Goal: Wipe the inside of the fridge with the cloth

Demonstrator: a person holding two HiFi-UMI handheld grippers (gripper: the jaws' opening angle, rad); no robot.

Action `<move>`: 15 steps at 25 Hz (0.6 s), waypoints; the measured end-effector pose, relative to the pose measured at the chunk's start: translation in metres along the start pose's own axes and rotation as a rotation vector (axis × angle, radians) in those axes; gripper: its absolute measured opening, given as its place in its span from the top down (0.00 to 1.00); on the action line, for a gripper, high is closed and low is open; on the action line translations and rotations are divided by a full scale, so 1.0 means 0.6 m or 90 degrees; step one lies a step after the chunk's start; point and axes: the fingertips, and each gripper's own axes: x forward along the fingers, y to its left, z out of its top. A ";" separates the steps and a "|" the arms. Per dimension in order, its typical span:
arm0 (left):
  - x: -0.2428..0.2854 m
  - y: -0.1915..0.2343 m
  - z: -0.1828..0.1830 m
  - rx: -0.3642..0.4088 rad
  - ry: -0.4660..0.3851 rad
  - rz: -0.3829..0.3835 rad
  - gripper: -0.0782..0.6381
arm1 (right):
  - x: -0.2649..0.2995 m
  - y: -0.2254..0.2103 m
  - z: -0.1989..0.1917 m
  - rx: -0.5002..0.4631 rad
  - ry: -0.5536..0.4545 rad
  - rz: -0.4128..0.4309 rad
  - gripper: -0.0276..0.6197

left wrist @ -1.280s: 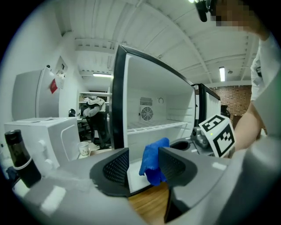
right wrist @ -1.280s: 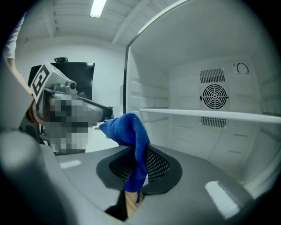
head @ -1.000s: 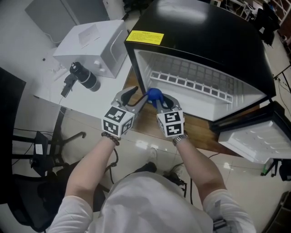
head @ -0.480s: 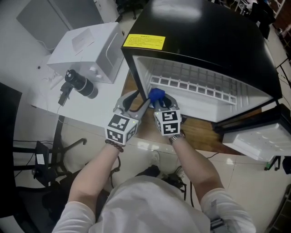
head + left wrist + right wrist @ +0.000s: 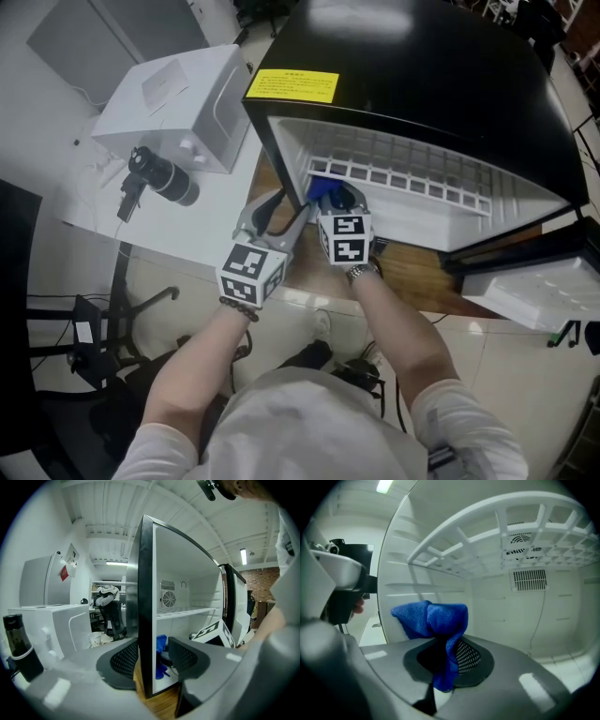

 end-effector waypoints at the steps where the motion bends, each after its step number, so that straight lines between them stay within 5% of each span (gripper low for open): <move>1: 0.000 0.000 0.000 0.000 -0.001 0.001 0.61 | 0.004 -0.004 0.001 0.002 -0.001 -0.005 0.90; 15: -0.002 0.004 0.002 0.006 -0.013 0.001 0.65 | 0.059 -0.048 0.014 0.017 -0.036 -0.071 0.90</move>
